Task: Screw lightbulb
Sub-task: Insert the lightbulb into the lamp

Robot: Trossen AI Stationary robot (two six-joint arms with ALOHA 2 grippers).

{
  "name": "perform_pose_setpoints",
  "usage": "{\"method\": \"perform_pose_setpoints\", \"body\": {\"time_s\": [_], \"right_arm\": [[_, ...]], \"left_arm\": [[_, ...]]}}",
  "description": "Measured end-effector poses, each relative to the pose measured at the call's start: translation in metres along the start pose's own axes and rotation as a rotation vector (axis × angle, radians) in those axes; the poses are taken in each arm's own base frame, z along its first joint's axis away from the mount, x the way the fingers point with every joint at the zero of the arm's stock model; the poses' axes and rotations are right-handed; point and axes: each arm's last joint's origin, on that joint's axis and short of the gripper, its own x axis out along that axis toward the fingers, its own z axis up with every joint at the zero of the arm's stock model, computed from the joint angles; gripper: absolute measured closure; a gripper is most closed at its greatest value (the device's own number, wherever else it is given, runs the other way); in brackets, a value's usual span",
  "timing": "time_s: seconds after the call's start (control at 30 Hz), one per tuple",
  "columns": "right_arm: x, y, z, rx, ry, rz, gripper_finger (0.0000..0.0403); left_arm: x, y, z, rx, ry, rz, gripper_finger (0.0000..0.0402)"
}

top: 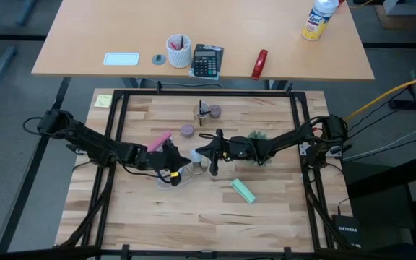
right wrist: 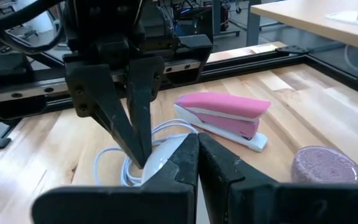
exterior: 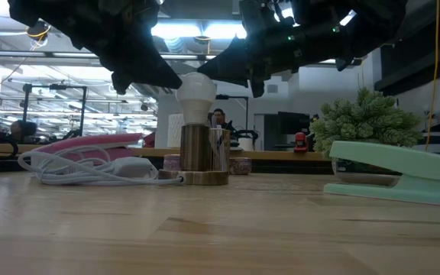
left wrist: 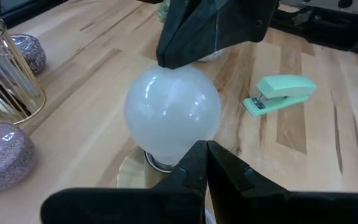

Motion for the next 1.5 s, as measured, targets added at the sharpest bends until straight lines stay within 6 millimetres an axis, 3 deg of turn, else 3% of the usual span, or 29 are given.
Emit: {"method": "perform_pose_setpoints", "body": {"time_s": [1.5], "right_arm": [[-0.0003, 0.0033, -0.0014, 0.079, 0.029, 0.076, 0.0389]], "left_arm": [[-0.0012, 0.0067, 0.0034, -0.038, -0.099, 0.198, 0.0400]]}}
